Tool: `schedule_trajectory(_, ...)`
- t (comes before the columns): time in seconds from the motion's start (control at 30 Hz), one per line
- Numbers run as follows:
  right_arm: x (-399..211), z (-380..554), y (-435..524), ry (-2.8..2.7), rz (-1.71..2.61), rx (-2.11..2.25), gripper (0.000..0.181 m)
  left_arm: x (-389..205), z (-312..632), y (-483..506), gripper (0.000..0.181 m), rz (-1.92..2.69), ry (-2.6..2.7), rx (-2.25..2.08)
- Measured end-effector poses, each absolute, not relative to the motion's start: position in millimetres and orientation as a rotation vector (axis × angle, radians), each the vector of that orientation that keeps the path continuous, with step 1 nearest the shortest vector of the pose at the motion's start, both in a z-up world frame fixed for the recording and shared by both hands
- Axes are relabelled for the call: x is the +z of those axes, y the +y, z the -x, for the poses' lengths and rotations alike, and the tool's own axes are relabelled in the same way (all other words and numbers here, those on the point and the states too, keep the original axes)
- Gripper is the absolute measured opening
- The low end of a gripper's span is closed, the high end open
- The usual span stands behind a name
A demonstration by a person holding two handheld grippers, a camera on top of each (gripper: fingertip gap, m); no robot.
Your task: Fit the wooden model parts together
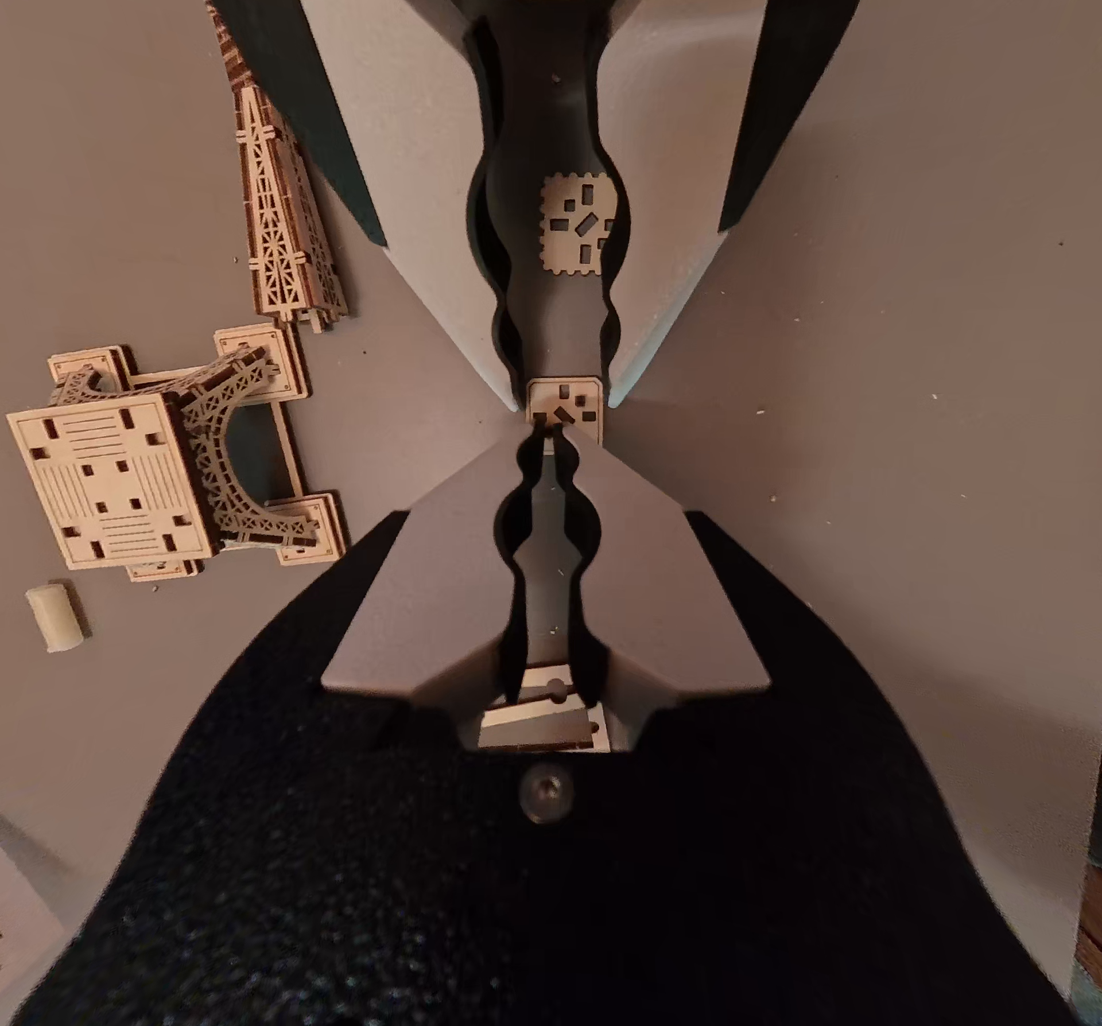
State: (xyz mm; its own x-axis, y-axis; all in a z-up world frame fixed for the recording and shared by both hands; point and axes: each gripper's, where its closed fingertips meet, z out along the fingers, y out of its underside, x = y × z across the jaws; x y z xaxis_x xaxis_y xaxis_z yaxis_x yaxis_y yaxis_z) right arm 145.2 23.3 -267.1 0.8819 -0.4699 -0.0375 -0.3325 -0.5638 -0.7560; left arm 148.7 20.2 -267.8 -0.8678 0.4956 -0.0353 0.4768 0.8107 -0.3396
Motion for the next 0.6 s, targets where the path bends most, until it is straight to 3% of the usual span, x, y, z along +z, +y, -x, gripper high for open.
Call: schedule_trajectory(0.6, -267.1, -144.9, 23.6, 0.572, 2.221, -0.219, 0.025, -269.7, -149.6, 21.3, 0.001, 0.783, -2.923, 0.508)
